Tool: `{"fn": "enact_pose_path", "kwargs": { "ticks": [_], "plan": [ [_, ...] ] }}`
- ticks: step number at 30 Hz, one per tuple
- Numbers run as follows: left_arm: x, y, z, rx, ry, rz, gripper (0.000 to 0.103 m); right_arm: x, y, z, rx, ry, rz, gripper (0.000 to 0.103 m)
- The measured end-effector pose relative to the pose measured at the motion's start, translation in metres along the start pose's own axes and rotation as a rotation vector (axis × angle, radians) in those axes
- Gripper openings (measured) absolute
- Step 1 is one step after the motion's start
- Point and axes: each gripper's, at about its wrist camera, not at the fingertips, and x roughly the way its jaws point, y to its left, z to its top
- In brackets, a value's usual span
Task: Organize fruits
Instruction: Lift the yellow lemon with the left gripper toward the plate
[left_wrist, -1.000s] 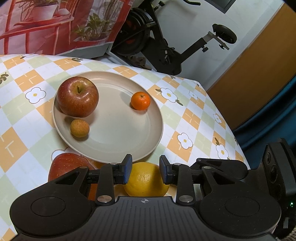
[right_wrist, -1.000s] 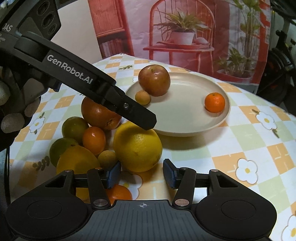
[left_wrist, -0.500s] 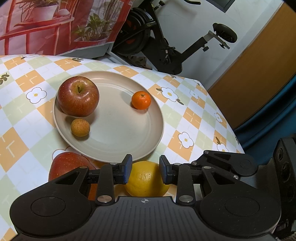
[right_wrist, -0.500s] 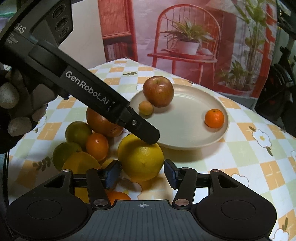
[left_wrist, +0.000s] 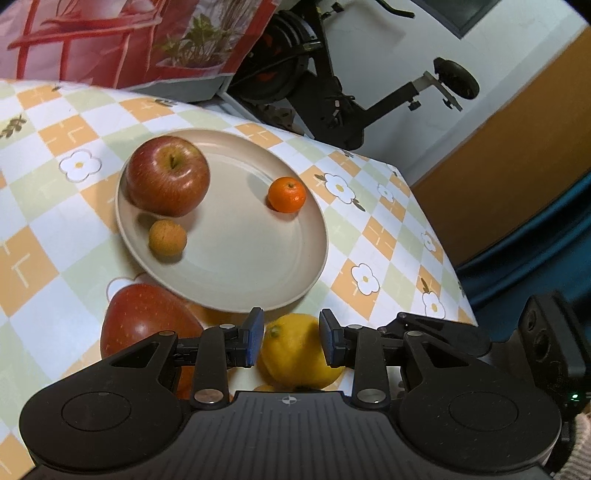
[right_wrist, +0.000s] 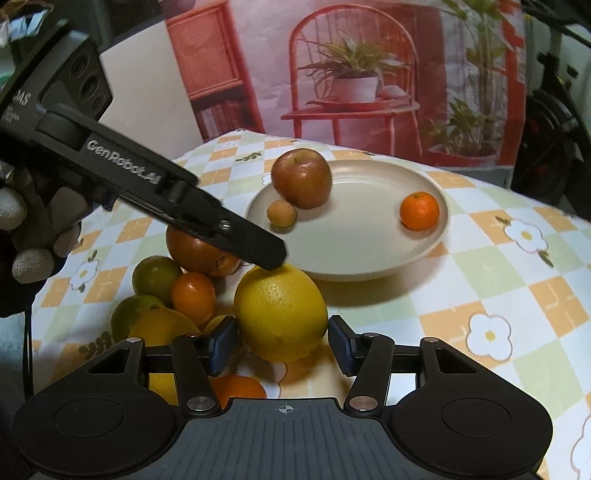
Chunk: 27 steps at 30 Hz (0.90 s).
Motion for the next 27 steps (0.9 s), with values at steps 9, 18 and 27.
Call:
{"fn": "enact_pose_path", "kwargs": {
  "ticks": [9, 18, 27],
  "plan": [
    [0.008, -0.002, -0.002, -0.028, 0.029, -0.042, 0.038, -0.004, -0.002, -0.007, 0.055, -0.019, 0.001, 0.050],
    [0.013, -0.005, -0.004, -0.024, 0.036, -0.052, 0.040, -0.005, -0.003, -0.010, 0.116, -0.037, -0.003, 0.051],
    [0.014, -0.008, -0.004, -0.011, 0.031, -0.042, 0.040, -0.005, -0.005, -0.015, 0.135, -0.050, 0.000, 0.048]
  ]
}}
